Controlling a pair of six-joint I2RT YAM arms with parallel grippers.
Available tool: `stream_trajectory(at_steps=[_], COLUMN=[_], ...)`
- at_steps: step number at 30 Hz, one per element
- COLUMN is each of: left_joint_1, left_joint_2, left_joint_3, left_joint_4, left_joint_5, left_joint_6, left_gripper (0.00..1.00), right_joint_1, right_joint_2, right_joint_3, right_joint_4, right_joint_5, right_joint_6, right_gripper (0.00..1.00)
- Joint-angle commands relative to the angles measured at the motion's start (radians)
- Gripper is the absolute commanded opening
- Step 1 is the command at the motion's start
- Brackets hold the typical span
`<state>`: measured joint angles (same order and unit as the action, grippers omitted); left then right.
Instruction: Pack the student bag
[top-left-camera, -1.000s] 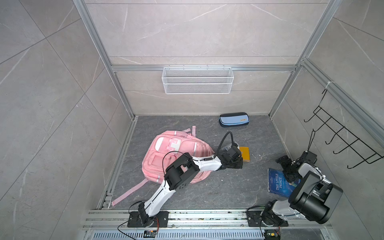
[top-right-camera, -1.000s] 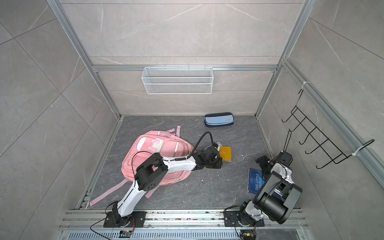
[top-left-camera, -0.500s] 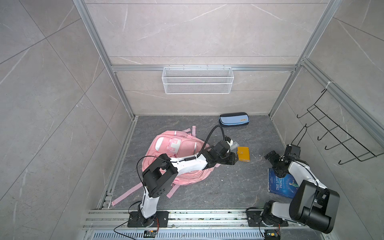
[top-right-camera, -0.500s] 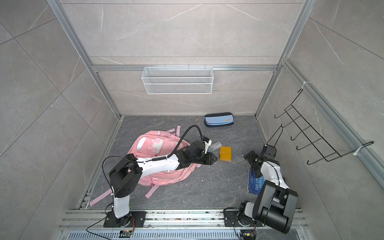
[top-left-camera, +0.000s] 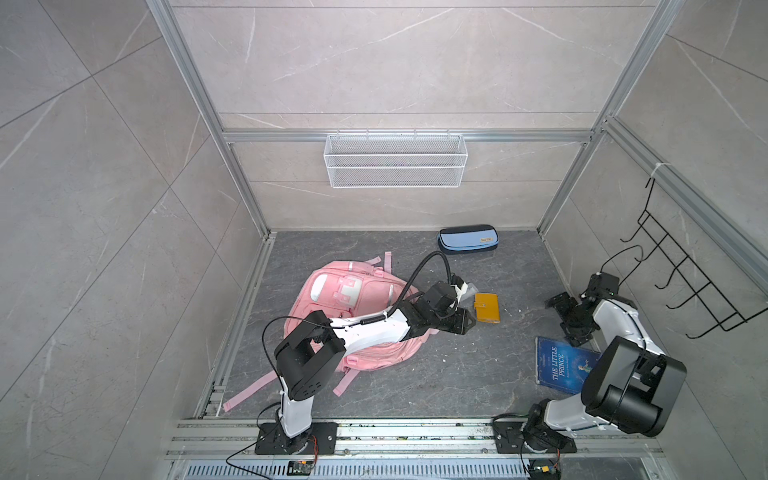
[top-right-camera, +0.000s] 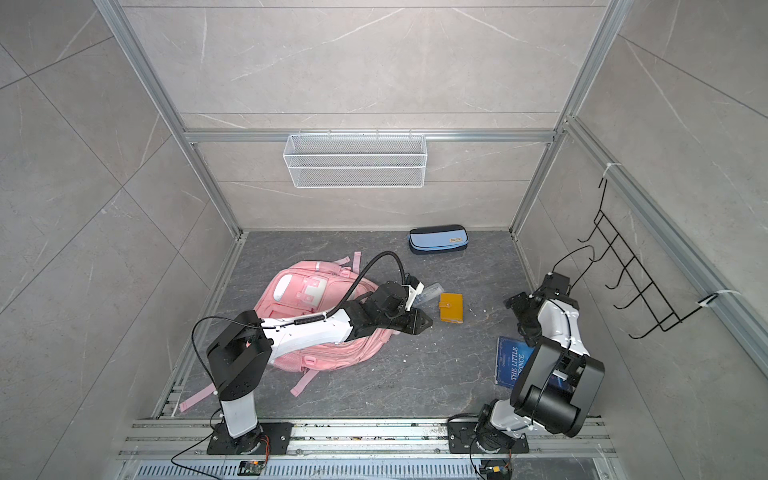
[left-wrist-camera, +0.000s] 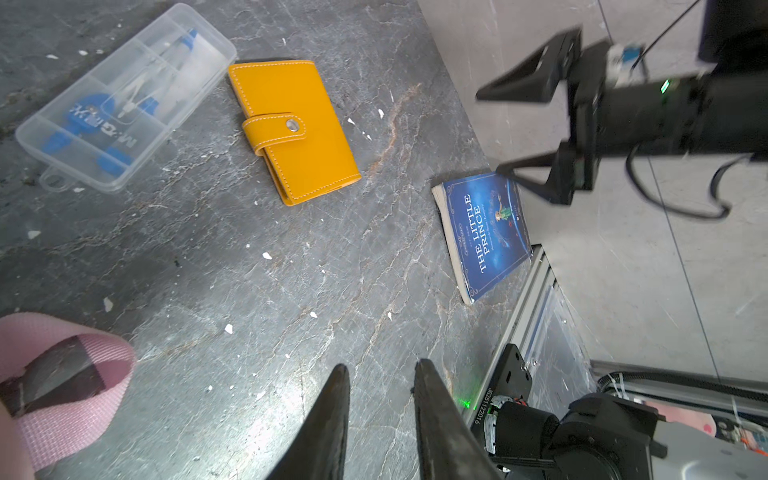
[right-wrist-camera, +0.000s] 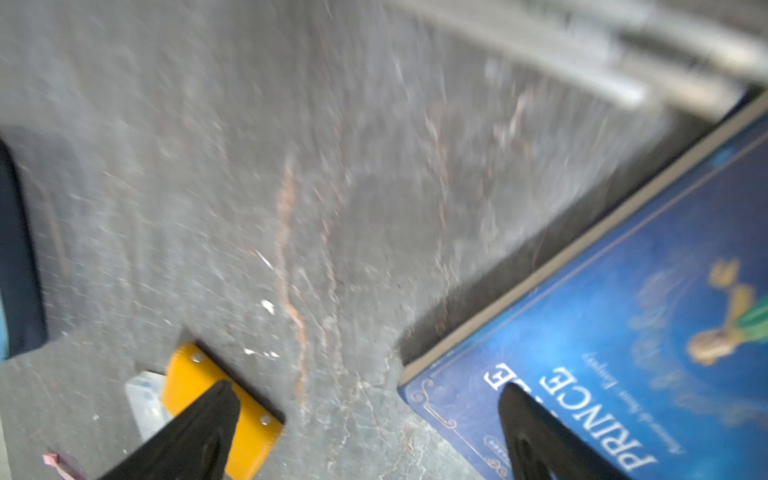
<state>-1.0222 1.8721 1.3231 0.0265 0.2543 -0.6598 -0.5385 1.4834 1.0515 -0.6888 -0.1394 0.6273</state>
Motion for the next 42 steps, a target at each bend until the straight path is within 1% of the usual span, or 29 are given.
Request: stream_trajectory(at_steps=[1,4,8,11,13,15,16,18,20,23,28,32,36,40,42], left_joint_1=[-0.003,-0.003,-0.002,-0.002,-0.001,0.002,0.002,0.002,0.002,0.002,0.002,0.002,0.004,0.019,0.025], left_joint_2=[-0.015,0.012,0.048,0.057,0.053,0.049,0.047,0.044,0.04,0.031,-0.003,-0.028,-0.06,-0.075,-0.078], left_joint_3=[0.06,0.089,0.139,0.156,0.15,0.138,0.129,0.117,0.105,0.091,0.066,0.058,0.047,0.039,0.041], left_joint_4=[-0.011,-0.019,-0.022,-0.018,-0.014,-0.007,-0.007,0.0,0.004,0.0,-0.013,-0.051,-0.081,-0.105,-0.112], left_joint_5=[0.055,0.081,0.112,0.127,0.139,0.146,0.15,0.161,0.173,0.184,0.192,0.195,0.195,0.192,0.195], left_joint_6=[0.049,0.052,0.059,0.066,0.068,0.069,0.068,0.066,0.064,0.066,0.08,0.107,0.13,0.134,0.135], left_gripper=[0.31,0.32,0.34,0.34,0.37,0.43,0.45,0.52,0.61,0.73,0.82,0.84,0.85,0.85,0.85], right_joint_1=[-0.005,-0.012,-0.016,-0.042,-0.084,-0.102,-0.101,-0.108,-0.118,-0.129,-0.172,-0.181,-0.255,-0.285,-0.29], right_joint_2=[0.014,-0.011,-0.119,-0.195,-0.233,-0.273,-0.294,-0.339,-0.365,-0.393,-0.481,-0.487,-0.461,-0.433,-0.404], right_joint_3=[0.097,0.098,-0.005,-0.078,-0.116,-0.152,-0.171,-0.212,-0.249,-0.314,-0.414,-0.457,-0.513,-0.582,-0.59], right_joint_4=[-0.105,-0.124,-0.152,-0.193,-0.225,-0.258,-0.264,-0.271,-0.28,-0.284,-0.258,-0.212,-0.159,-0.072,-0.025], right_joint_5=[0.076,0.083,0.072,0.103,0.11,0.125,0.114,0.09,0.068,0.068,0.046,0.058,0.053,0.032,0.029], right_joint_6=[-0.081,-0.078,-0.035,-0.059,-0.095,-0.103,-0.092,-0.033,0.025,0.099,0.21,0.246,0.245,0.325,0.344], right_gripper=[1.0,1.0,1.0,1.0,1.0,1.0,1.0,1.0,1.0,1.0,1.0,1.0,1.0,1.0,1.0])
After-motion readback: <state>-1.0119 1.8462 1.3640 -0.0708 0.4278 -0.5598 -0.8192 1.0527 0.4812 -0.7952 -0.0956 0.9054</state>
